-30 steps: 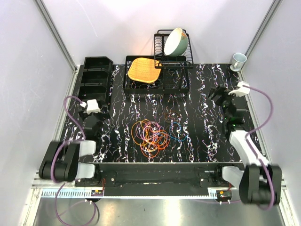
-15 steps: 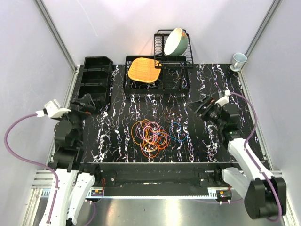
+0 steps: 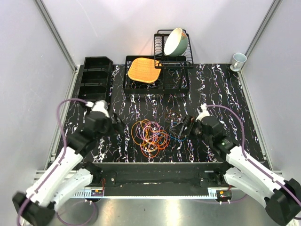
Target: Untangle the cables
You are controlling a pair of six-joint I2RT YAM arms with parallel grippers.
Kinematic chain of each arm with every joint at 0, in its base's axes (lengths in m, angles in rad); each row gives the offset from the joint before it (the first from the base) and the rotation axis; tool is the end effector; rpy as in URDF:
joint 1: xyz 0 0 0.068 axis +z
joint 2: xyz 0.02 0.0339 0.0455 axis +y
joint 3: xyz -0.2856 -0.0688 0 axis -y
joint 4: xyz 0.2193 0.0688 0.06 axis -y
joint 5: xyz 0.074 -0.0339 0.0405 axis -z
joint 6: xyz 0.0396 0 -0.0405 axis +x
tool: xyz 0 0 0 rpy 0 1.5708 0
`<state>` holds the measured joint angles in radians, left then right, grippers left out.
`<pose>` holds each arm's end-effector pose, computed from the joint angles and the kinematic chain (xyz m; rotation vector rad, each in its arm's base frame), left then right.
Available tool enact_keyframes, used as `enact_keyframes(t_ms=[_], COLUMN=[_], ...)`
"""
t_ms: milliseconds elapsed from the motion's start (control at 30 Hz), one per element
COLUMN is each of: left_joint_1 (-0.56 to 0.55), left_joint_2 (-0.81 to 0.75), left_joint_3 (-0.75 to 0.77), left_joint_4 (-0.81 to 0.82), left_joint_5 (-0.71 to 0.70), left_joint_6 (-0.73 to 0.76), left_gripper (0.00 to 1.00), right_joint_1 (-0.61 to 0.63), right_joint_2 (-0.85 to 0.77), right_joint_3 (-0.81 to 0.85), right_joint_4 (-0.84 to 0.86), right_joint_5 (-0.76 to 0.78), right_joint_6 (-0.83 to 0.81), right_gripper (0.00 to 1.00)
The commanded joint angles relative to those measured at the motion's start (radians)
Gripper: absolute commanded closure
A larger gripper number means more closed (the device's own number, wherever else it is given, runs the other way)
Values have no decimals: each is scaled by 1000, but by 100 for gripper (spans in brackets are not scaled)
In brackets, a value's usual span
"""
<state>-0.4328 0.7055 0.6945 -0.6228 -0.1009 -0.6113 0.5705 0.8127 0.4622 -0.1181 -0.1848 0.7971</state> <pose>0.1051 -0.0441 0.2891 -0.2567 2.2264 -0.4673 0.1231 0.0877 0.2509 0.1238 2.1927 1.0089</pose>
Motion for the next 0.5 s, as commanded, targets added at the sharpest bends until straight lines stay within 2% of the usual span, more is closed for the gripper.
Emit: enact_keyframes(t_ms=[0,33,167,267,467], left_joint_1=[-242,-309,-435,-500,-624], left_joint_2=[74,112,210,320,566], left_joint_3=[10,8,35,98,236], left_joint_4=[-14,17,119,166,173], left_joint_5=[-164,-177,-223,-227,-270], left_joint_6=[-71,-88,-64,7,133], left_gripper=[13,14,16,16,18], right_joint_1=[25,25,23,23,25], right_joint_2=[-72,-95,-122,-81,62], right_joint_3=[-14,-32,-102,-112,-69], right_joint_4=[-109,-117,-28,30,38], right_joint_5=[177,208,251,257,269], right_joint_6=[-18,-10,19,13,19], right_gripper=[7,7,7,7,7])
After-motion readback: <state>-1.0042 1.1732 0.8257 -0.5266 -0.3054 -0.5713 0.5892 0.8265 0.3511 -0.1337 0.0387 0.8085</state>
